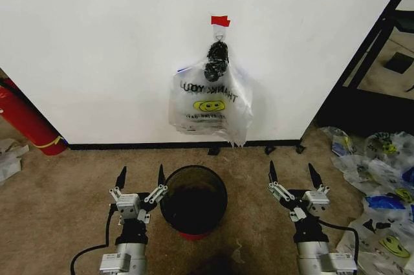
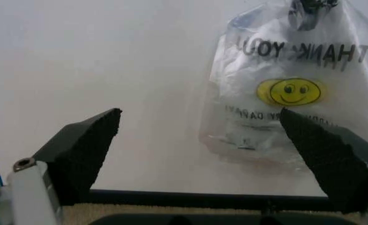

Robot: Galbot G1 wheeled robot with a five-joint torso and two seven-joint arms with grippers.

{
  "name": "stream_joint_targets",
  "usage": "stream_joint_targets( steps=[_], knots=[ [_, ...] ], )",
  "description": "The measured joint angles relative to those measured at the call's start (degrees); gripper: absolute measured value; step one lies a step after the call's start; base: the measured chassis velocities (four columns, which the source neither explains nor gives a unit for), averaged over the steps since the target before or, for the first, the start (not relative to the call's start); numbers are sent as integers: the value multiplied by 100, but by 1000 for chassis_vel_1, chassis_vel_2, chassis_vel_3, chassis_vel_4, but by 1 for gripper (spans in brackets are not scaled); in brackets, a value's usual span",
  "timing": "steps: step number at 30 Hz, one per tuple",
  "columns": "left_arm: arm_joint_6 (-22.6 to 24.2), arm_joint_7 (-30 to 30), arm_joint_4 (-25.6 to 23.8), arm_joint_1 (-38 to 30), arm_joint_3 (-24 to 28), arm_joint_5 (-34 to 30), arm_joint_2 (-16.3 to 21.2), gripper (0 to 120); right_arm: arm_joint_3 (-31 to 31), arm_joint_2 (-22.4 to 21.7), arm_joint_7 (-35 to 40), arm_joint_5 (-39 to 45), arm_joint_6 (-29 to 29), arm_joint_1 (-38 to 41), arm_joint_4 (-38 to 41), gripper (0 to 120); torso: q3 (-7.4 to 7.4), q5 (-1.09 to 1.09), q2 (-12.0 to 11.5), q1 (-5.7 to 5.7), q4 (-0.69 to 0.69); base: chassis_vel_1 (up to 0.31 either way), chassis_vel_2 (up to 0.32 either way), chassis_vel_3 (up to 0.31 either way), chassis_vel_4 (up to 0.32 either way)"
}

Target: Pick up the garbage bag from the wall and place it over the trash bin.

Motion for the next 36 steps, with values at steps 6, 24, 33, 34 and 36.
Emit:
stream_joint_targets(
  steps=[6, 24, 33, 34, 36],
  knots=[
    [0, -2, 6, -2, -2, 15, -13, 100, -9, -36, -13, 24, 3, 56, -59, 100, 0, 0, 0, 0, 0, 0, 0, 0, 0],
    [15, -6, 111, -38, -37, 8, -17, 100, -237, -476, -215, 604, -175, 789, -509, 100, 0, 0, 0, 0, -1, 0, 0, 0, 0],
    [20, -3, 94, 31, -77, 53, -31, 100, -712, -1173, -723, 2072, -655, 2160, -942, 100, 1, 0, 0, 0, 0, 0, 0, 0, 0],
    [18, -3, 86, 56, -87, 70, -39, 100, -855, -1160, -775, 2286, -735, 2392, -1026, 100, 1, 0, 0, 0, -1, 0, 0, 0, 0],
    [14, -4, 57, 91, -105, 91, -46, 100, -1091, -1091, -815, 2655, -884, 2880, -1221, 100, 1, 0, 0, 0, 0, 0, 0, 0, 0]
  ],
)
